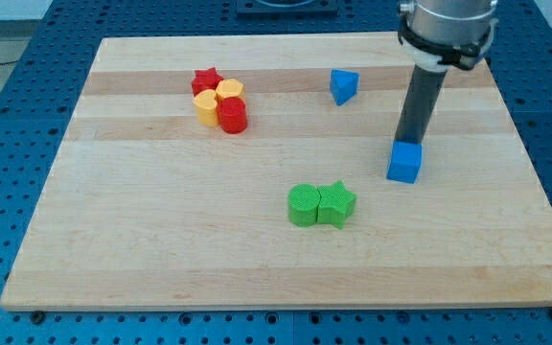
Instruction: Place the blue cube to the right of the green star
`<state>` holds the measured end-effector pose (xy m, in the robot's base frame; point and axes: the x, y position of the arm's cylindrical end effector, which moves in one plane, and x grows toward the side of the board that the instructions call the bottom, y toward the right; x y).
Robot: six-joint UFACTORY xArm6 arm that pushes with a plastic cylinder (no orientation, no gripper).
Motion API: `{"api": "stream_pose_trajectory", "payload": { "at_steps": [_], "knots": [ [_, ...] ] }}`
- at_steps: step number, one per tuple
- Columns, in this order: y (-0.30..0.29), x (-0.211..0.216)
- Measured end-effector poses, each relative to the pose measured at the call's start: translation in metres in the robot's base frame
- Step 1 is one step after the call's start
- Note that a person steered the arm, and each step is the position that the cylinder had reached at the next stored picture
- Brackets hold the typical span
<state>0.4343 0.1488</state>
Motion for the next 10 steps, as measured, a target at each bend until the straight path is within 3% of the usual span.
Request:
{"api": "stream_pose_trajectory", "payload": {
  "at_steps": [5, 10],
  "knots": [
    [0.021, 0.08],
    [-0.012, 0.085]
  ]
}}
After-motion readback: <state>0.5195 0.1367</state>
